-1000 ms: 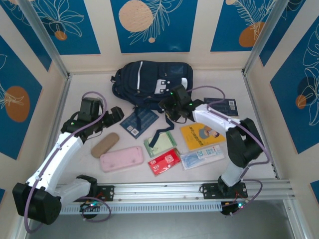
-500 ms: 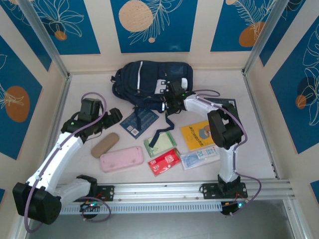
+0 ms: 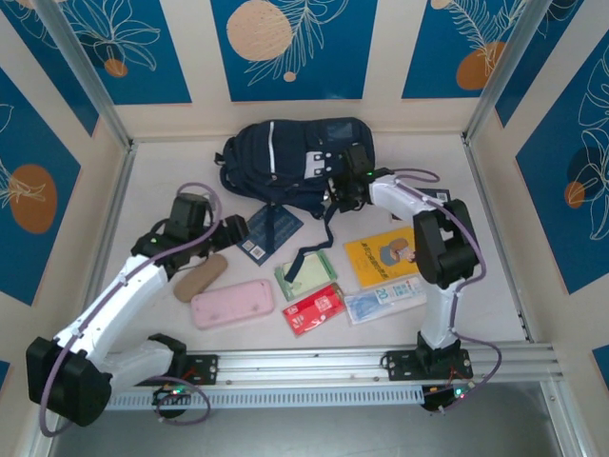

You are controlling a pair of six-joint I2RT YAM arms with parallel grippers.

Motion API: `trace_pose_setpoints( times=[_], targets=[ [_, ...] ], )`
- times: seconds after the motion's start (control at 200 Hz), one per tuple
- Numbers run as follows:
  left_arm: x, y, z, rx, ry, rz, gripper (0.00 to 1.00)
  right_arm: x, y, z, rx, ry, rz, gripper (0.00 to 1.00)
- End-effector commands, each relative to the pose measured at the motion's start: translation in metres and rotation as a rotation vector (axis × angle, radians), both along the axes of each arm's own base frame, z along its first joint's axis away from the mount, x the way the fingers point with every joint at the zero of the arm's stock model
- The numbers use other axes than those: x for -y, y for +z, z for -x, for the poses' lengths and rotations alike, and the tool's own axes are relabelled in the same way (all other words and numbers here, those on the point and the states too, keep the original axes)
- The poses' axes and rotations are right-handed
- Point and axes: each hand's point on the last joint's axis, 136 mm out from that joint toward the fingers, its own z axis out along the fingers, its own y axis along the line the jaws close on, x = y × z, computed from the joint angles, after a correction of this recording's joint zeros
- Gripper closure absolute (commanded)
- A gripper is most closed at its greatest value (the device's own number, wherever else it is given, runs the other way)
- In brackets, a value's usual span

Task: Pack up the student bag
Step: Unzip the student bag at the top-center of the table.

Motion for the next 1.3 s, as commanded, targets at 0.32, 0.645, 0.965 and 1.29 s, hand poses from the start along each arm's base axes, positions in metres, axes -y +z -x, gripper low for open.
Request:
trace_pose_setpoints(
  times=[0.32, 0.645, 0.965, 1.29],
  targets=[
    [0.055, 0.041, -0.012, 0.203, -0.296, -0.183, 0.22, 0.037, 0.099, 0.039, 0.129, 0.066, -0.121, 1.0],
    [0.108, 0.01, -0.039, 0.156, -0.381, -0.246, 0.27, 0.045, 0.102, 0.062, 0.147, 0.056, -0.174, 1.0],
    [0.136, -0.012, -0.059, 0.158, -0.379, -0.255, 0.35, 0.044, 0.105, 0.068, 0.163, 0.056, -0.211, 1.0],
    [0.155, -0.03, -0.074, 0.141, -0.354, -0.242, 0.48, 0.04, 0.108, 0.068, 0.164, 0.055, -0.241, 1.0]
  ],
)
